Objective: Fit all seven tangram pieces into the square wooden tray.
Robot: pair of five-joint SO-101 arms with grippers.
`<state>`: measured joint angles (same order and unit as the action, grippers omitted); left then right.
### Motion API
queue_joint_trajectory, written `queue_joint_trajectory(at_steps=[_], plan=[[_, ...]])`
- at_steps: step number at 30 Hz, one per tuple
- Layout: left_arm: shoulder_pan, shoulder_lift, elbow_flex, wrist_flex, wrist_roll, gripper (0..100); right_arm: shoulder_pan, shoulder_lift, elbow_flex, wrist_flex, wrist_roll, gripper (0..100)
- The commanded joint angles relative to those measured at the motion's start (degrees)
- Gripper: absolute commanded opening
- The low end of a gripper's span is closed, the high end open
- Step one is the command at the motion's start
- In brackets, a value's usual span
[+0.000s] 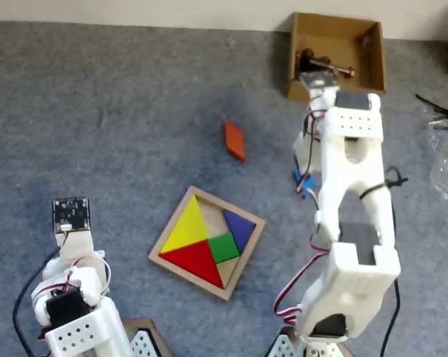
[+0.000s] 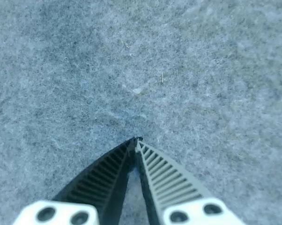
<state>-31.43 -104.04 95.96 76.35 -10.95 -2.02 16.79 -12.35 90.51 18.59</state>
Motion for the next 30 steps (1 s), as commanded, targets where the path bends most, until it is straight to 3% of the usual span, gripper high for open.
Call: queue_joint_trajectory(at_steps=[1, 11, 19, 30], plan=[[0.8, -0.3, 1.2, 0.3, 0.5, 1, -2.6, 0.2, -3.3, 1.5, 2.5, 14.2], [0.8, -0.3, 1.2, 0.3, 0.5, 1, -8.4, 0.7, -7.6, 1.8, 1.1, 14.3], [0.8, -0.3, 1.2, 0.3, 0.5, 1, -15.0, 0.8, -17.1, 6.5, -1.2, 23.1], [0.8, -0.3, 1.2, 0.3, 0.5, 1, -15.4, 8.6, -30.8, 10.0, -5.2, 23.1]])
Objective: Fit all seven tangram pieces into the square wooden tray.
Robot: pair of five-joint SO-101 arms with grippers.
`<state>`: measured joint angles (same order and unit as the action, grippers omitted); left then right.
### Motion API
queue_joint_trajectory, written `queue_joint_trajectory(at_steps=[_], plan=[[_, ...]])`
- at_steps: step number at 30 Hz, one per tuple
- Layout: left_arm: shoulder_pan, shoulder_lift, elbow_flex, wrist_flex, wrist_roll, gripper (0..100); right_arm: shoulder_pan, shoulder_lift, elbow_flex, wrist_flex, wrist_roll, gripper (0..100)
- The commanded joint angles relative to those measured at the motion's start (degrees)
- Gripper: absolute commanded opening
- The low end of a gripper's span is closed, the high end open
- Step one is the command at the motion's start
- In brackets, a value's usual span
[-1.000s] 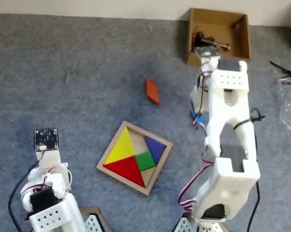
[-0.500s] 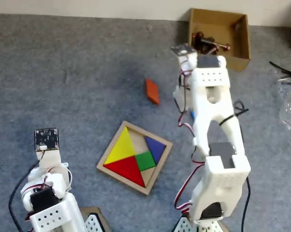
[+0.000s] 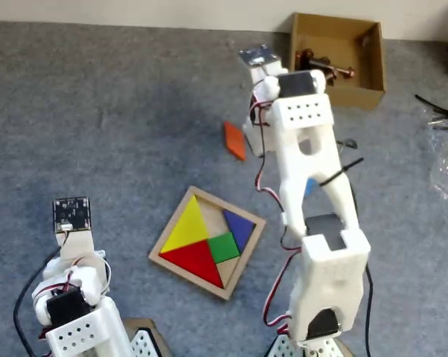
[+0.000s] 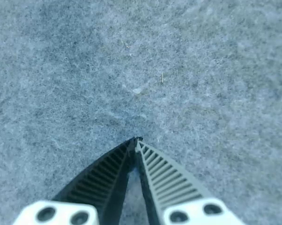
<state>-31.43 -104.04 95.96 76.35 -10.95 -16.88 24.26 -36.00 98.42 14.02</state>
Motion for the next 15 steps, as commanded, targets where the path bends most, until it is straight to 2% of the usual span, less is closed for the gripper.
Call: queue_joint_trajectory(at_steps=[1, 10, 15], plan=[[0.8, -0.3, 1.2, 0.3, 0.5, 1, -0.6, 2.7, -8.8, 2.2, -0.6, 23.1], [0.8, -0.3, 1.2, 0.3, 0.5, 1, -0.6, 16.8, -20.5, 1.6, -0.8, 23.1], [0.8, -0.3, 1.2, 0.3, 0.5, 1, -0.7, 22.0, -32.0, 0.7, -5.6, 23.1]])
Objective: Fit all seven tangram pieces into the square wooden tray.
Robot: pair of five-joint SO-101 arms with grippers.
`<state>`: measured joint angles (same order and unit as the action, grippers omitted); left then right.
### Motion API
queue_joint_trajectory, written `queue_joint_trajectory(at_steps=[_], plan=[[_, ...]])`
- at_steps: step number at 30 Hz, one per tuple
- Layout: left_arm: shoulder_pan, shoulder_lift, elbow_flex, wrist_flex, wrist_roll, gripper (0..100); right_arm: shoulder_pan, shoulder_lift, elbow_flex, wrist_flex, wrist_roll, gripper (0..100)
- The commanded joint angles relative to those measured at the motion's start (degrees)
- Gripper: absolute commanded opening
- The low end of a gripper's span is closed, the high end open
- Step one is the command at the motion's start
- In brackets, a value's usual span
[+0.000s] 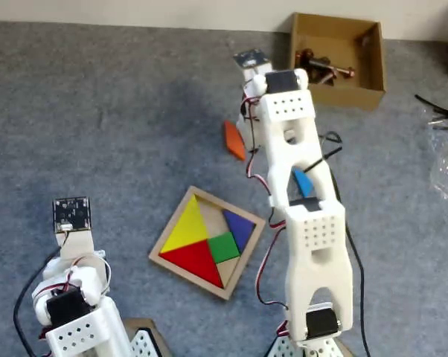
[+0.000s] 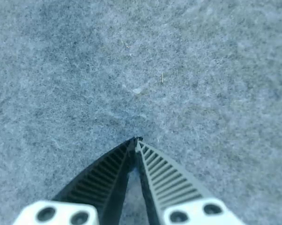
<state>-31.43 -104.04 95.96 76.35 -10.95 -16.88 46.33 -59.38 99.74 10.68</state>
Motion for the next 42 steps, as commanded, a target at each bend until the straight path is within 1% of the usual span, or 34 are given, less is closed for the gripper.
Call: queue_joint_trajectory(at_steps=[1, 4, 8, 10, 18, 30, 42], plan=[[0.8, -0.3, 1.2, 0.3, 0.5, 1, -0.8, 0.9, -10.7, -1.0, -2.6, 23.1], [0.8, -0.3, 1.2, 0.3, 0.5, 1, -2.4, 4.1, -14.5, -1.9, -3.0, 23.1], [0.8, -0.3, 1.2, 0.3, 0.5, 1, -6.4, 8.4, -16.8, -3.1, -3.2, 23.1], [0.8, -0.3, 1.2, 0.3, 0.5, 1, -6.1, 9.9, -18.8, -4.4, -6.4, 23.1], [0.8, -0.3, 1.2, 0.3, 0.5, 1, -6.2, 17.2, -26.9, -5.1, -12.9, 23.1], [0.8, -0.3, 1.2, 0.3, 0.5, 1, -6.2, 28.4, -38.7, -4.9, -12.7, 23.1], [0.8, -0.3, 1.2, 0.3, 0.5, 1, -6.2, 33.1, -39.5, -5.0, -12.6, 23.1]])
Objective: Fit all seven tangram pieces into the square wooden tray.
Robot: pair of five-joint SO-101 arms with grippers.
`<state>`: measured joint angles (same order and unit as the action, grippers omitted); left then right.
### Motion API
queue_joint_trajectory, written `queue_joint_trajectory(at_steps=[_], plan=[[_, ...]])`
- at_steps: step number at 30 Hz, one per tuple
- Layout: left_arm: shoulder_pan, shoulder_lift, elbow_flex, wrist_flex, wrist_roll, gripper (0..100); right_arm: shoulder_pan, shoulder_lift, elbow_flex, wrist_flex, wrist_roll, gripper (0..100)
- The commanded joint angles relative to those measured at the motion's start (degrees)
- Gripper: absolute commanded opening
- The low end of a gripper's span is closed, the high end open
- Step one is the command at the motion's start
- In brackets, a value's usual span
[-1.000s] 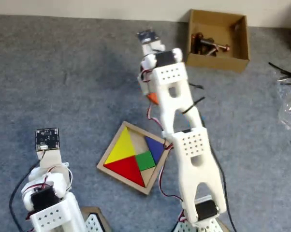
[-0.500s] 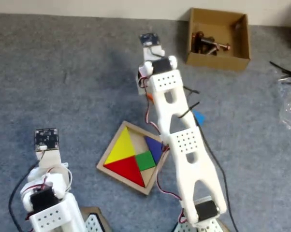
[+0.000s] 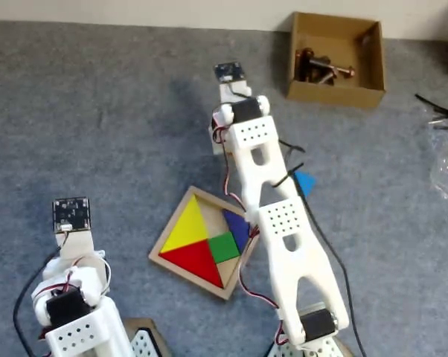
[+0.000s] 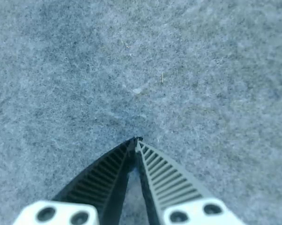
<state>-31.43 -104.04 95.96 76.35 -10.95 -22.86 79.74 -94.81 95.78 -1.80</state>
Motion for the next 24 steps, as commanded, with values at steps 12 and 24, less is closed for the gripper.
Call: queue_joint_trajectory(at_steps=[12, 24], plan=[[0.8, -0.3, 1.2, 0.3, 0.5, 1, -0.2, -0.5, -4.2, -2.2, -0.6, 23.1], [0.8, -0.3, 1.2, 0.3, 0.5, 1, -0.2, -2.3, -4.2, -2.2, -0.5, 22.1]])
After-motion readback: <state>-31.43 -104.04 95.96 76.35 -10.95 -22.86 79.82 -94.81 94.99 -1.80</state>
